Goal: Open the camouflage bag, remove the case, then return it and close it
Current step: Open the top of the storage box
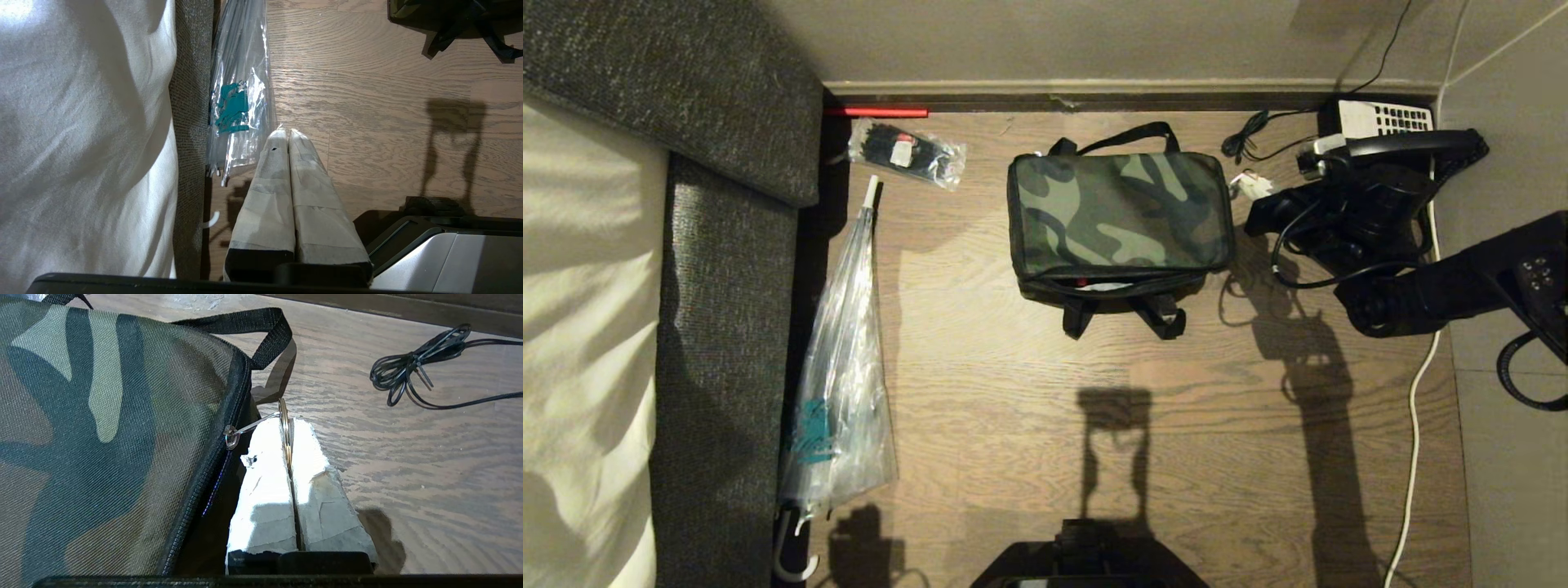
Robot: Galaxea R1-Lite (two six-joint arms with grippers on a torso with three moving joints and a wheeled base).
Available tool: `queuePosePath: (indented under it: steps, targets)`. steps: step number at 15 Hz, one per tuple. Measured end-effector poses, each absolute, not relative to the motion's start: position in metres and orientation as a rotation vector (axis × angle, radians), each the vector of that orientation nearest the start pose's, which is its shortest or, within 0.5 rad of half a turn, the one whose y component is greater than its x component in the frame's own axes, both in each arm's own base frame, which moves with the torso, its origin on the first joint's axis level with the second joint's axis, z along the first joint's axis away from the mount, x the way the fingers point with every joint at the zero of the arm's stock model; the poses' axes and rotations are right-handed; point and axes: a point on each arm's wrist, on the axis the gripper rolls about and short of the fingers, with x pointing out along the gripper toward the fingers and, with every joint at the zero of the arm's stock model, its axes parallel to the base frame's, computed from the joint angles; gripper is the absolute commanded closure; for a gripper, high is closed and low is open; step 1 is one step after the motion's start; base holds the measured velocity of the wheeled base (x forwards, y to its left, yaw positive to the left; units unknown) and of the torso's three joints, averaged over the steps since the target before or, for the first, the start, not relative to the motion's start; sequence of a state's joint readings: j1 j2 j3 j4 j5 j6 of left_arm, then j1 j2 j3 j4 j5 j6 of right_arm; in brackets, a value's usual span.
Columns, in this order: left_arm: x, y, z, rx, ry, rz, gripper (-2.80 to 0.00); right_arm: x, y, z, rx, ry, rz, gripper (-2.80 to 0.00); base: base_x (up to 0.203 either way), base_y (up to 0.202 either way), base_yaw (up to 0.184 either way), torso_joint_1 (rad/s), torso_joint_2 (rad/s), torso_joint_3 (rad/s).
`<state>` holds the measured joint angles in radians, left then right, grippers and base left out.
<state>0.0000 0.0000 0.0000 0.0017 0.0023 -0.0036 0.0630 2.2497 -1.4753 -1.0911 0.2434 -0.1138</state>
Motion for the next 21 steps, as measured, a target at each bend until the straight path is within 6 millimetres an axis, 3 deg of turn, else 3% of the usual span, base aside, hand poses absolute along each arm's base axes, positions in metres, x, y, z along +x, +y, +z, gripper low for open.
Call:
queuePosePath:
  steps: [21]
  targets:
    - [-0.023,0.000,0.075,-0.003,0.002,0.003,0.00,0.474,0.033,0.204,-0.146,-0.381,0.277,0.00,0.000,0.000,0.000,0.000,0.00,0.000]
